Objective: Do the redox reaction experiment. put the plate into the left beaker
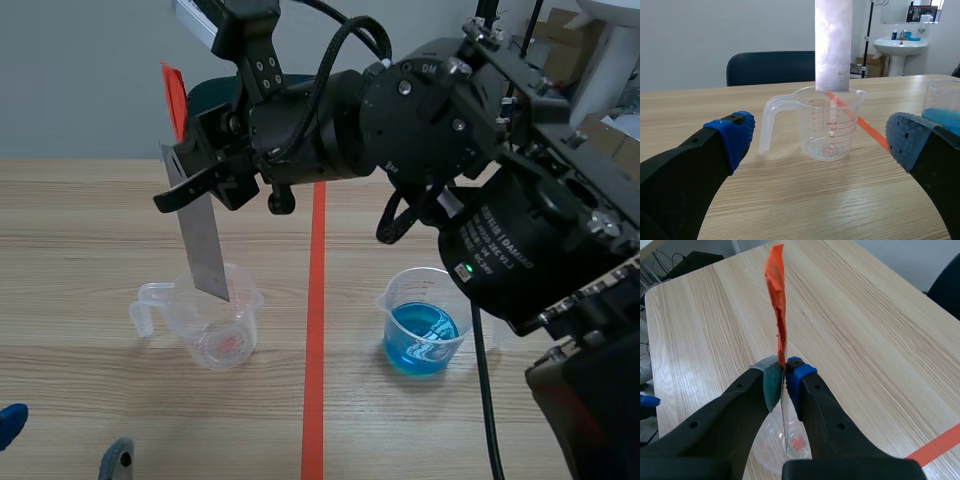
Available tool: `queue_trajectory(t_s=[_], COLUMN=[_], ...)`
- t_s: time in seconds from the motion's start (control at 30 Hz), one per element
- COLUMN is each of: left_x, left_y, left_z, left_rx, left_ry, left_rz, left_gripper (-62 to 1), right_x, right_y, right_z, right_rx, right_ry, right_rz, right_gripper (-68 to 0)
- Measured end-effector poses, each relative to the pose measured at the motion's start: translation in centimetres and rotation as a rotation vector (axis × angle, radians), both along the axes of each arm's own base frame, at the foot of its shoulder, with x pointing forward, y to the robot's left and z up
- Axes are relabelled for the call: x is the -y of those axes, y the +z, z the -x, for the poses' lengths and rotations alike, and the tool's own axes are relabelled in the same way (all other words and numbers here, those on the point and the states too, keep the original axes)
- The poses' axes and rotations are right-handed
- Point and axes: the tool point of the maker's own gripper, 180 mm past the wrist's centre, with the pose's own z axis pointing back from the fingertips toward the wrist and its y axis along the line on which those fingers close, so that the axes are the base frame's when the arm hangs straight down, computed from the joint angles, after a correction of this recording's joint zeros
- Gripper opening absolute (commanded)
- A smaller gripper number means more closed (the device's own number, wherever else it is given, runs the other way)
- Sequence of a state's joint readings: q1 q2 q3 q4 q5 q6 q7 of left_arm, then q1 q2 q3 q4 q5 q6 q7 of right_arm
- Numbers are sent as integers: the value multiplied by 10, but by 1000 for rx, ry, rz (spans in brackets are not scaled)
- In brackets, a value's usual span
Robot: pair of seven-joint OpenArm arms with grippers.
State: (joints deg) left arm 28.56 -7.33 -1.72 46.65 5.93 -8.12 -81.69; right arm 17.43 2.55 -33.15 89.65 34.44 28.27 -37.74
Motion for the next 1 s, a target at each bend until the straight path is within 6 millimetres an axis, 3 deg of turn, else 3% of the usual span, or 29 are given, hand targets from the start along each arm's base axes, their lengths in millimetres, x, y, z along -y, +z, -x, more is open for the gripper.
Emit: queue_trajectory(t_s=[0.23,0.6,1.0], left_x=[0,0,0], left_y=[0,0,0], left_z=[0,0,0], left_rx=[0,0,0], left_ry=[0,0,0], left_rz=[0,0,0], left_gripper=[-58,-58,-58], right_x=[-1,-1,-17], right_y=[-19,-34,-63], right_z=[0,-5,9], right_rx=[-11,-6,13], right_ry=[28,22,75], right_rz=[7,-15,25], right_gripper=[-669,-669,-669])
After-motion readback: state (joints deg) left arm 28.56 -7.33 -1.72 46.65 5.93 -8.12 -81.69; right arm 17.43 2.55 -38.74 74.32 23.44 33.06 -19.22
